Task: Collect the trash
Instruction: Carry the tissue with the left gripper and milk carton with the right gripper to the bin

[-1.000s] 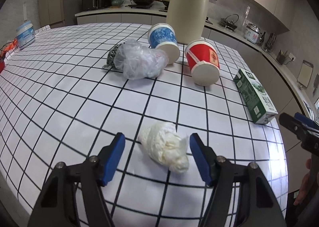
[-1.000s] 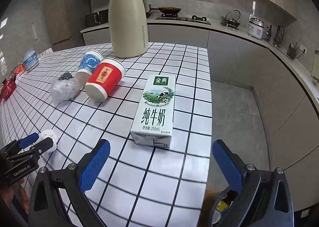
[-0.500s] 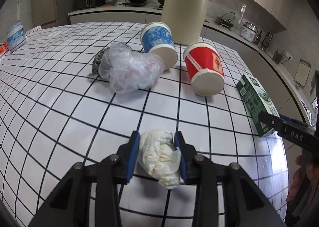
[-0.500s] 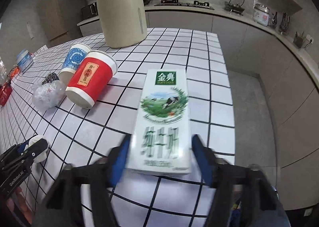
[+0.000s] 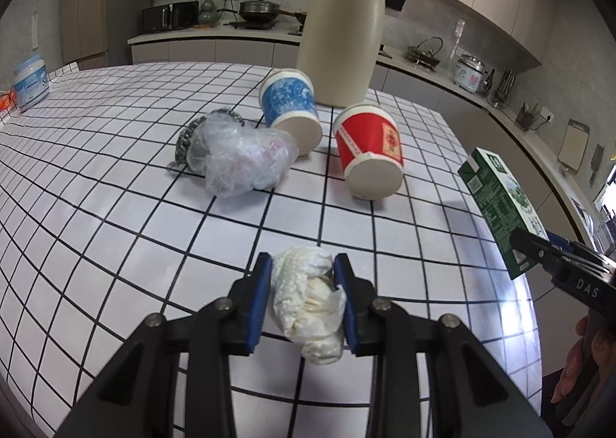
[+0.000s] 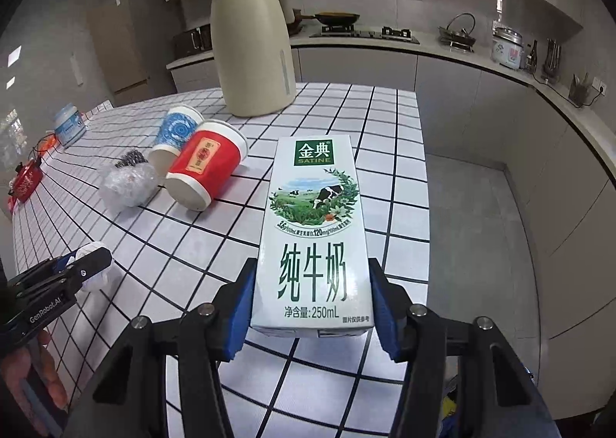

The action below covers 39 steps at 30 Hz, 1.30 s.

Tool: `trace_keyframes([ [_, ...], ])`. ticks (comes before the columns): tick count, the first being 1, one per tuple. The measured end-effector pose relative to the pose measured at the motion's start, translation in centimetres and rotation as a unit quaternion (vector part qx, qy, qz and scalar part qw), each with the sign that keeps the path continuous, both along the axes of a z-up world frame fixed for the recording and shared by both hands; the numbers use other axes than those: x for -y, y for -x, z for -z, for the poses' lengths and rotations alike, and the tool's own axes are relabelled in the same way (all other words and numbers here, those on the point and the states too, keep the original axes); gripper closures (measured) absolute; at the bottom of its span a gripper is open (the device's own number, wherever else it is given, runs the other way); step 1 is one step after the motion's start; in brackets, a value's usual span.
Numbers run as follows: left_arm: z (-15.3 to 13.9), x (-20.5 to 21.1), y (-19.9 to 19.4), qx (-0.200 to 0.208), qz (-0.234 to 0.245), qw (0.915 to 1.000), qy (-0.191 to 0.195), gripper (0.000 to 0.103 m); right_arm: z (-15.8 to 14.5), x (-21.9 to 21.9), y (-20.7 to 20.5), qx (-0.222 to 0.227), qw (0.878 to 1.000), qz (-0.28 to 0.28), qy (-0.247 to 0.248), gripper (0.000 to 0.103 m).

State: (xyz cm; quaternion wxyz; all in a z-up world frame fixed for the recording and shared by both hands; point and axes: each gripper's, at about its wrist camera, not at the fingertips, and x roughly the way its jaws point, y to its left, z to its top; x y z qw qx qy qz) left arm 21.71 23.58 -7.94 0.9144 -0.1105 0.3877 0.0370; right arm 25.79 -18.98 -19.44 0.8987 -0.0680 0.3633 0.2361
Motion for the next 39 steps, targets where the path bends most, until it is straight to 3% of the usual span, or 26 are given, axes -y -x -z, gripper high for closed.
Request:
trace_keyframes([
  [14,-2.2,6.6,1.1,0.014,0.043,0.9990,-0.006,0.069,-1.5,8.3,2.8,0.007,0.999,0.038,-0.016,0.047],
  [30,-2.7,19.8,3.2,0.015,0.121,0.9924,-0.010,0.069,-0.4,23.3,7.3,-0.008,0.994,0.110,-0.014,0.047],
  [39,-2.4,28.1,4.5,0.010,0.177,0.9841,-0.006,0.069,0.9,30.8,9.6,-0.019,0.991,0.135,-0.010,0.047],
])
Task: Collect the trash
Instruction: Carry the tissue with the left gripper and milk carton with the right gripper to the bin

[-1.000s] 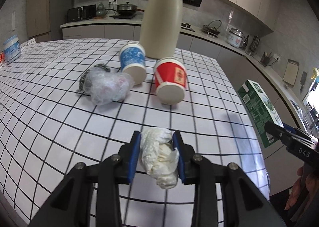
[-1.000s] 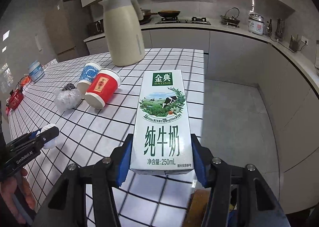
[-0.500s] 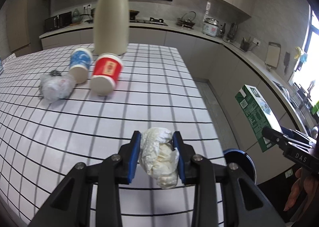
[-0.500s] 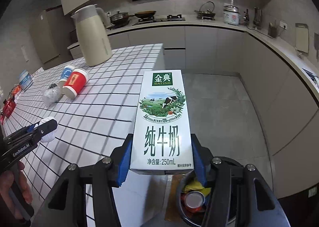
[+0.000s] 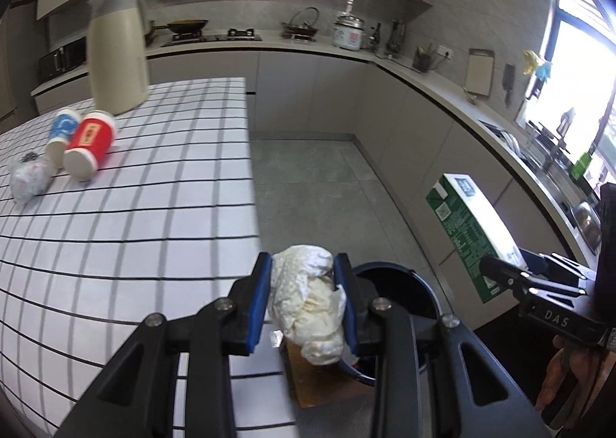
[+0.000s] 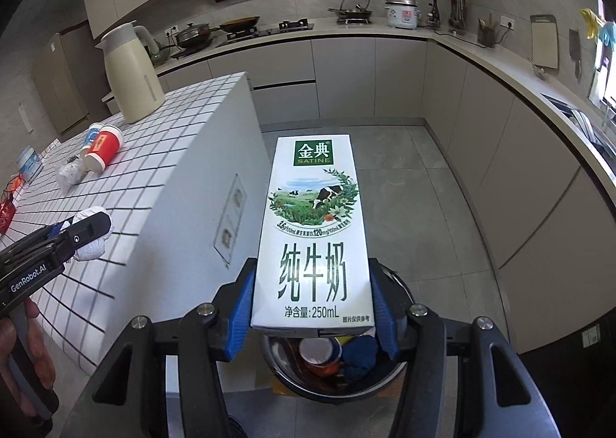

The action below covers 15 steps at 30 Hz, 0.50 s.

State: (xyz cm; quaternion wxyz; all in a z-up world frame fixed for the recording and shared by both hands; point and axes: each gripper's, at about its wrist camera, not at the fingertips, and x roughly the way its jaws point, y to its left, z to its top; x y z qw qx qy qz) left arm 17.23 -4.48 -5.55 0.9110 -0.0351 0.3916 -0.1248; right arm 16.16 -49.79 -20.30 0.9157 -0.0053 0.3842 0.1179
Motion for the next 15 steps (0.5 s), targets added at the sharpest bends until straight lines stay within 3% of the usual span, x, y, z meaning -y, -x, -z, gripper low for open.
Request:
trace_keyframes([
  [10,2.4,6.9,0.7,-0.025,0.049,0.9985,-0.001,0.069,2.8,5.7,1.5,-0.026,1.000,0.006,-0.001,0.047],
  [15,5.5,9.4,0.7,-0.052,0.063,0.9966,0.001,0.069,6.3,6.9,1.4,-0.059,0.998,-0.009,0.019,0.047],
])
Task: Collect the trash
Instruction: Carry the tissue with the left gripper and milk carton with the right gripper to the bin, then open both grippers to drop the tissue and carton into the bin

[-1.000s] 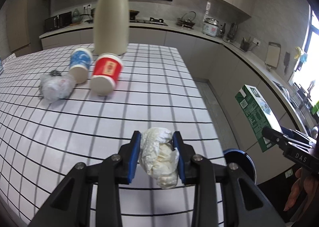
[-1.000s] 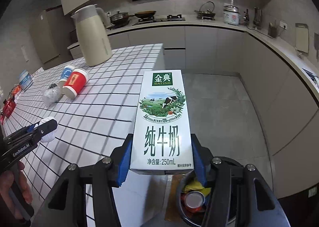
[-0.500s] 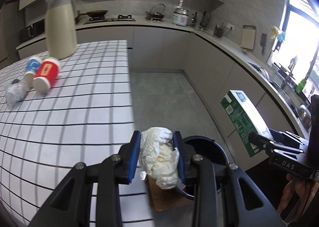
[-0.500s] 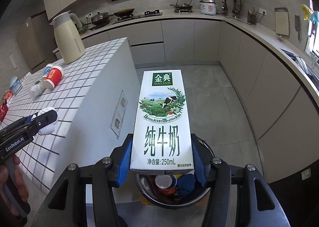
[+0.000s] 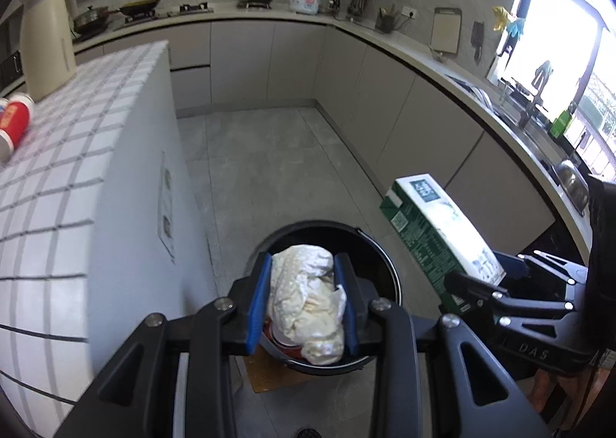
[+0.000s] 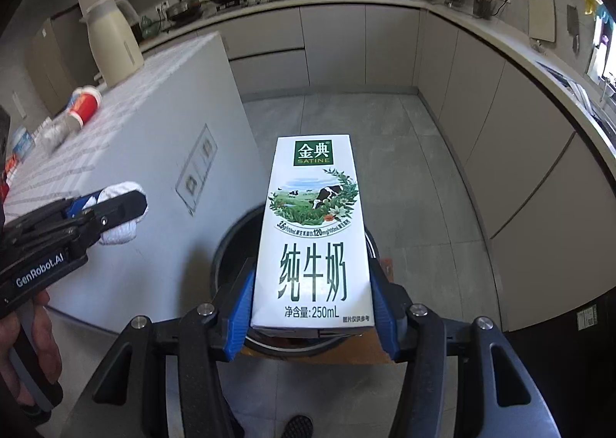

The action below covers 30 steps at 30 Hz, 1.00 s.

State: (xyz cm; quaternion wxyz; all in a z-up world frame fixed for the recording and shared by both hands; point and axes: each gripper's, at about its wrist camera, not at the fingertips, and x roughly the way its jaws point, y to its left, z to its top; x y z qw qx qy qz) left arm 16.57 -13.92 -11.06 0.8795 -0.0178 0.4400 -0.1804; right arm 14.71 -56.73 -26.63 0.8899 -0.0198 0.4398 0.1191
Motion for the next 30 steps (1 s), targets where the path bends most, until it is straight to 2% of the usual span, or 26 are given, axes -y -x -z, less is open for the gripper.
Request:
trace_keyframes([
  [12,8.9,3.6,-1.2,-0.079,0.011,0.9965,-0.025,0.069,8.8,0.1,-2.2,-0.058,0.996,-0.058,0.033,0.046],
  [18,12.7,4.7,-2.2,-0.121,0.000,0.9926,-0.015,0.069,12.9,-1.0,-4.3,-0.082,0.991,-0.092,0.058,0.046],
  [20,13.7,4.8,-2.8,-0.138,0.003,0.9904,0.000,0.066,13.9,-1.3,-5.1,-0.085,0.989,-0.104,0.065,0.046],
  [22,14.7,4.8,-3.4,-0.161,0.003,0.9868,0.016,0.059,14.7,-1.7,-5.8,-0.086,0.986,-0.122,0.071,0.045],
  [23,15.0,4.6,-3.5,-0.164,-0.006,0.9863,0.017,0.045,15.3,-1.9,-6.3,-0.081,0.985,-0.129,0.084,0.044],
  [24,15.0,4.2,-3.4,-0.156,-0.020,0.9875,0.012,0.030,15.6,-1.9,-6.4,-0.074,0.985,-0.126,0.097,0.030],
  [25,14.9,3.8,-3.2,-0.145,-0.034,0.9888,0.005,0.024,15.7,-1.7,-6.7,-0.067,0.984,-0.122,0.112,0.004],
  [27,14.7,2.9,-2.9,-0.138,-0.055,0.9889,-0.011,0.005,15.4,-0.9,-7.0,-0.059,0.986,-0.106,0.111,0.000],
  [30,14.5,2.7,-2.5,-0.128,-0.065,0.9890,-0.036,0.001,14.9,0.5,-7.7,-0.056,0.990,-0.071,0.105,0.000],
])
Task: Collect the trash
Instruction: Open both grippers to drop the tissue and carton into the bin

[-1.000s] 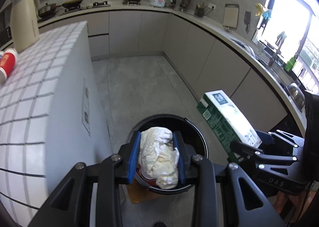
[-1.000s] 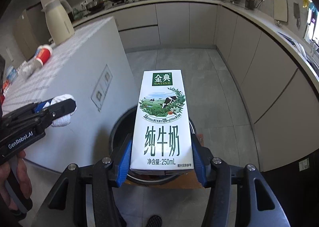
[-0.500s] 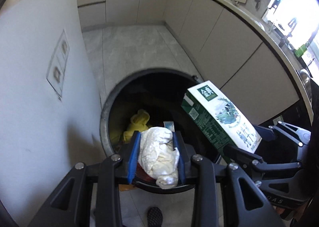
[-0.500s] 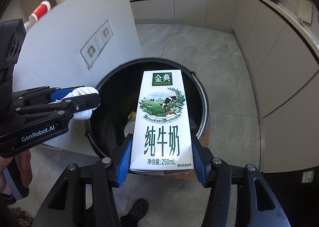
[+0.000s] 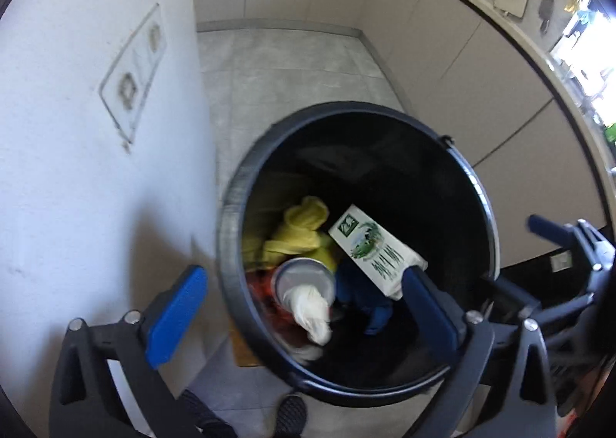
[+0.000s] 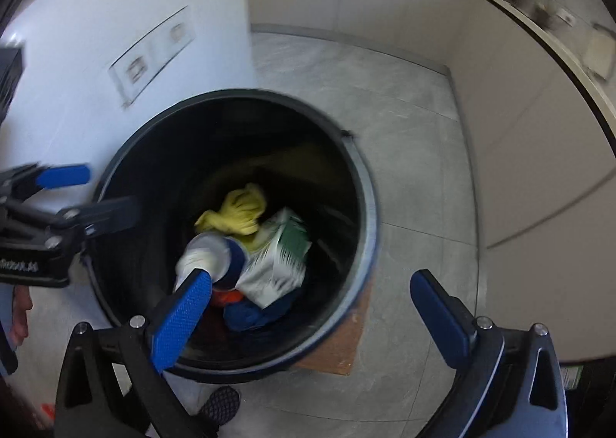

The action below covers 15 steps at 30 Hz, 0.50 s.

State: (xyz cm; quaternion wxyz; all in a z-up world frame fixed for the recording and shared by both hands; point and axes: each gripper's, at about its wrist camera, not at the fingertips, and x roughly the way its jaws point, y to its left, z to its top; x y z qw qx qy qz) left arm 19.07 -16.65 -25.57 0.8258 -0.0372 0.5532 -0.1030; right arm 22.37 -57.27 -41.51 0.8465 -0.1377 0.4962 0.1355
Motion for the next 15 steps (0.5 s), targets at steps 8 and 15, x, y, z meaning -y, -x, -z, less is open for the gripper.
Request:
trace_keyframes([
  [8,-2.4,0.5,2.0,0.041,0.011,0.9985,-0.034,0.000,-1.3,2.7,0.5,0.010,0.998,0.058,-0.016,0.000],
  [15,-4.7,0.6,1.9,0.049,0.013,0.9984,-0.027,0.000,-3.4,4.4,1.5,0.012,0.994,0.097,-0.040,0.000],
])
